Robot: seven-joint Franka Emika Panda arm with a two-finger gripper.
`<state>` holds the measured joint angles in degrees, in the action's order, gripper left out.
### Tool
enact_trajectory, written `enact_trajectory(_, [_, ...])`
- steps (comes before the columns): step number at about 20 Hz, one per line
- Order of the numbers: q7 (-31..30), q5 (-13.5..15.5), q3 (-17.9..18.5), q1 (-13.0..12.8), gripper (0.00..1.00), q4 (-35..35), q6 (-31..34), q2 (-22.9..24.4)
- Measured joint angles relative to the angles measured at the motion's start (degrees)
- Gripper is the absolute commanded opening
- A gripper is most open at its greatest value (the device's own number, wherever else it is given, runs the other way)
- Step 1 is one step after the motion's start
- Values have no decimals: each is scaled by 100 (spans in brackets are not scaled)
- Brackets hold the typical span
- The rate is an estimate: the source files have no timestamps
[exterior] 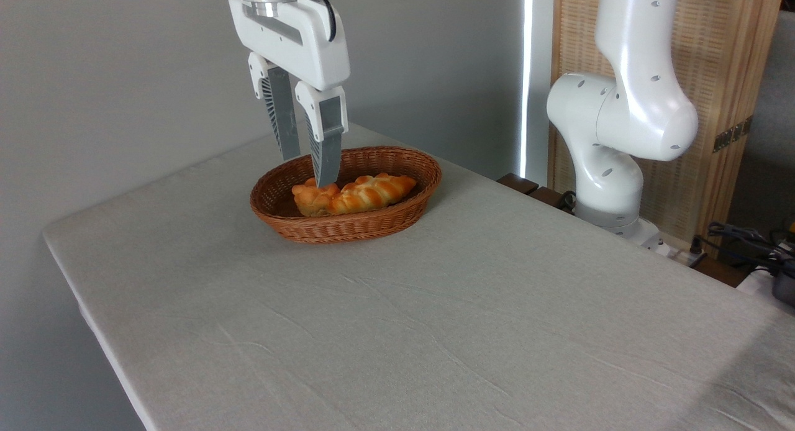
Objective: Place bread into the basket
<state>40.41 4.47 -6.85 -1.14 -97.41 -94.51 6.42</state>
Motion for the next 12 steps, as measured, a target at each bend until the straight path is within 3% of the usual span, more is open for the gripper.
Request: enact_trajectory(12, [0, -6, 7, 1, 100, 65, 151, -88])
